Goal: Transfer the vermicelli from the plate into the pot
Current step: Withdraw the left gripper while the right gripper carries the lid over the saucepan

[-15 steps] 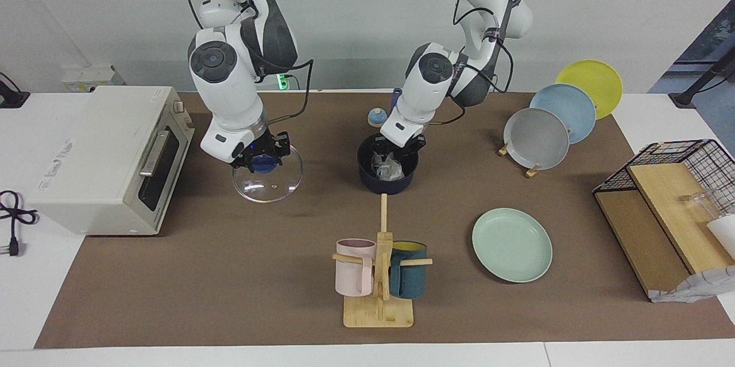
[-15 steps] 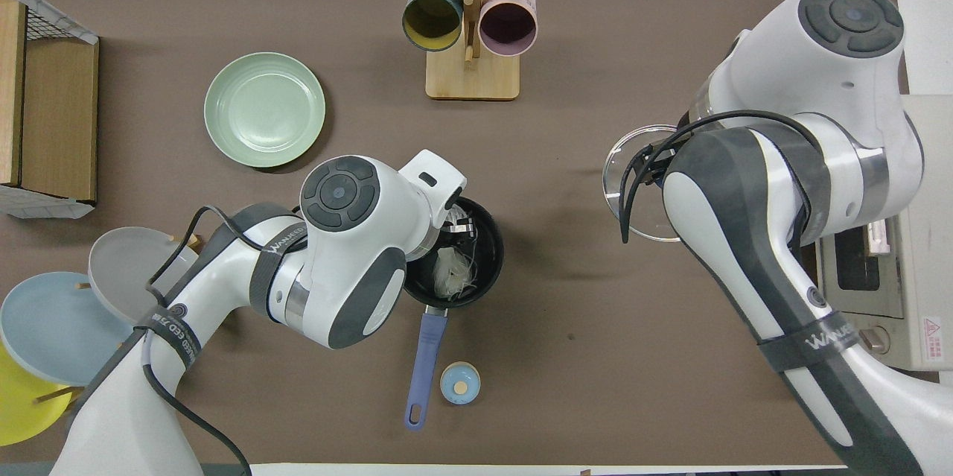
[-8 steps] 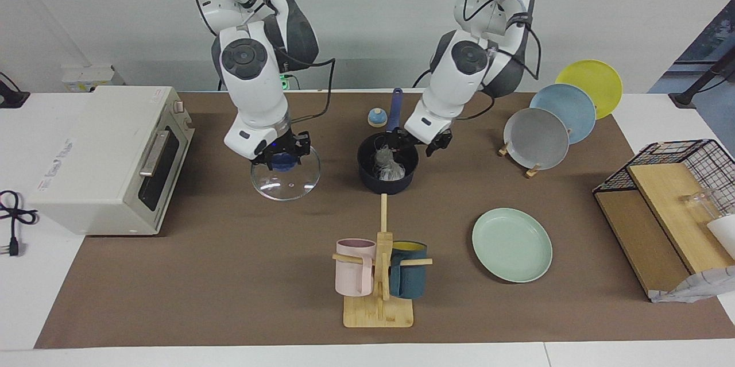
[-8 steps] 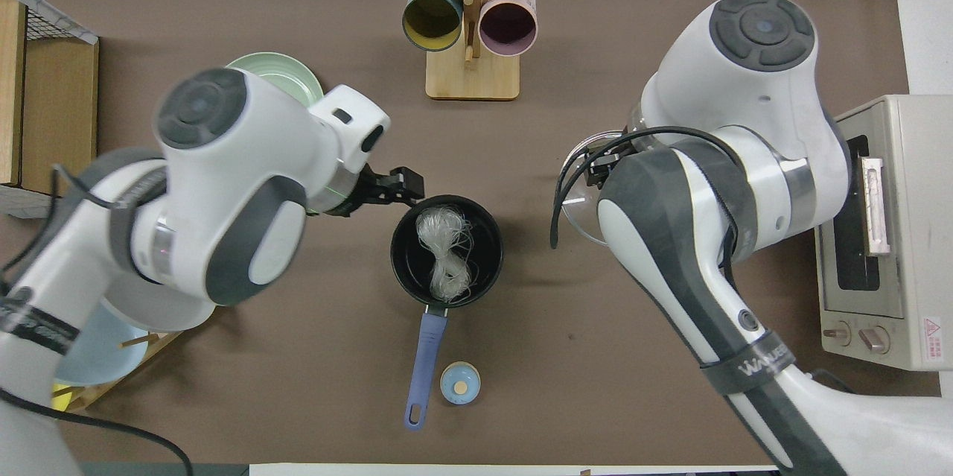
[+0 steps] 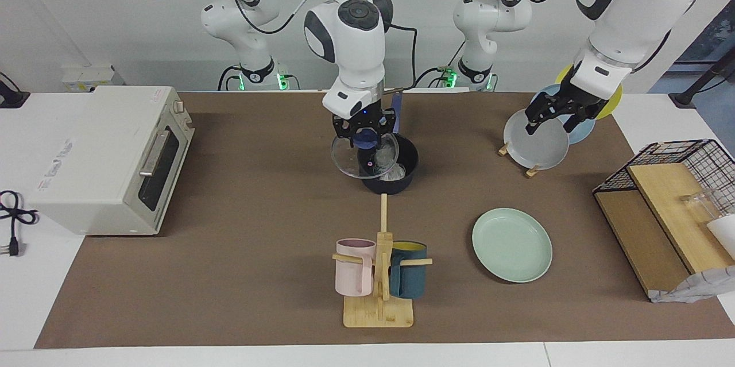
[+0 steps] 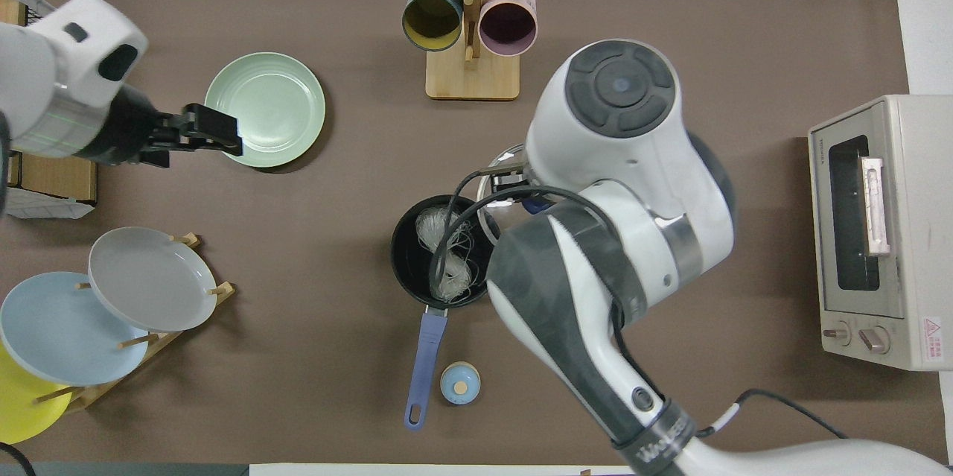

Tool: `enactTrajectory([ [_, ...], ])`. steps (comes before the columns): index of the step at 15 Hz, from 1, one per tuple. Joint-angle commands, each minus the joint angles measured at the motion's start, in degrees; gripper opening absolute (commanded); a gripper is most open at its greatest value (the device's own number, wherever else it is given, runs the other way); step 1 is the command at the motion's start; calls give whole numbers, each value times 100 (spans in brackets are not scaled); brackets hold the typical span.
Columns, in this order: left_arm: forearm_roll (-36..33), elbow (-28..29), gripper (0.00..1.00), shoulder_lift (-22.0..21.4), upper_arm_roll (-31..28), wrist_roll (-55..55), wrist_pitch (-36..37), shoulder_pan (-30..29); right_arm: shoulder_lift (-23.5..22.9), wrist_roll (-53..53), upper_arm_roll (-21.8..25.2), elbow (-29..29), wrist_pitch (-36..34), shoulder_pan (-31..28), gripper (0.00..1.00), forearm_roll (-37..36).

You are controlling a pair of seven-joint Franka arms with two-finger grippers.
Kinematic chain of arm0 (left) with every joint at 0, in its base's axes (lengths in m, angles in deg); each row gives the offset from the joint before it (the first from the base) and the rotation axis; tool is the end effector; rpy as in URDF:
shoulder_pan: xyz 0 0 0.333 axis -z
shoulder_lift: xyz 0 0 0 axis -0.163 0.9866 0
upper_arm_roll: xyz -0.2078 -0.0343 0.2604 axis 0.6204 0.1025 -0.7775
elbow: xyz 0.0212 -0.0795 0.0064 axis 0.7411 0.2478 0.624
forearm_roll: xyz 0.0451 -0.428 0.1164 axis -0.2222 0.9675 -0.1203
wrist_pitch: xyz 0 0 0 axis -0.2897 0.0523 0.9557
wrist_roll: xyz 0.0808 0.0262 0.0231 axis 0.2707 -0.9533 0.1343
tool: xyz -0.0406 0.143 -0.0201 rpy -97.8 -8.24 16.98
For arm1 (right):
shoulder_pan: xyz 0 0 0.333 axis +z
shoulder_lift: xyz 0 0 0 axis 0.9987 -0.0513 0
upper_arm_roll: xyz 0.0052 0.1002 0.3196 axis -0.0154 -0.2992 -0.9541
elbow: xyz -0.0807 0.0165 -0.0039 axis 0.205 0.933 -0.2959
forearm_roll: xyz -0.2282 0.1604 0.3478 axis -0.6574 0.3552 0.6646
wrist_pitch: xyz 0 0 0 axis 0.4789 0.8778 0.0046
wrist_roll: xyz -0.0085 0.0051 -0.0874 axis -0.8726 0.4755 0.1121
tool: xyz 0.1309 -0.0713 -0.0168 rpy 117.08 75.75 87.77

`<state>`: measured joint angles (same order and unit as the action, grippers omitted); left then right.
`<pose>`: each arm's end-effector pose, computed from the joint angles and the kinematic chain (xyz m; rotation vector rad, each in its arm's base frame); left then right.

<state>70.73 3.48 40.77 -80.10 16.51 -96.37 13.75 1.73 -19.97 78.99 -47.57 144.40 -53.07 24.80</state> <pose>0.6191 -0.0874 0.5835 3.0676 0.0676 0.0167 0.5735 0.4166 0.4435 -3.0892 -0.0836 -0.0385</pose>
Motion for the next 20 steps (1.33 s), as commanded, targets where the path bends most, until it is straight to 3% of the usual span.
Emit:
enactTrajectory([
  [1,-257,-113,100,-294,80,0,441,12,-12,-252,-3,-153,382,108,37,11],
  [3,-257,-26,100,-408,80,-52,556,12,-64,-297,-3,-294,691,187,37,11],
  [6,-248,790,100,-803,89,-219,49,12,-205,-306,-3,-294,753,354,37,2],
  [7,-248,827,100,-813,89,-220,3,21,-214,-297,-3,-294,727,346,37,-7],
  [18,-248,634,100,-743,-24,-246,626,232,-249,-394,-3,-566,779,469,37,-7],
  [20,-248,556,100,-551,-191,-658,582,241,-232,-402,-3,-628,788,477,37,-7],
])
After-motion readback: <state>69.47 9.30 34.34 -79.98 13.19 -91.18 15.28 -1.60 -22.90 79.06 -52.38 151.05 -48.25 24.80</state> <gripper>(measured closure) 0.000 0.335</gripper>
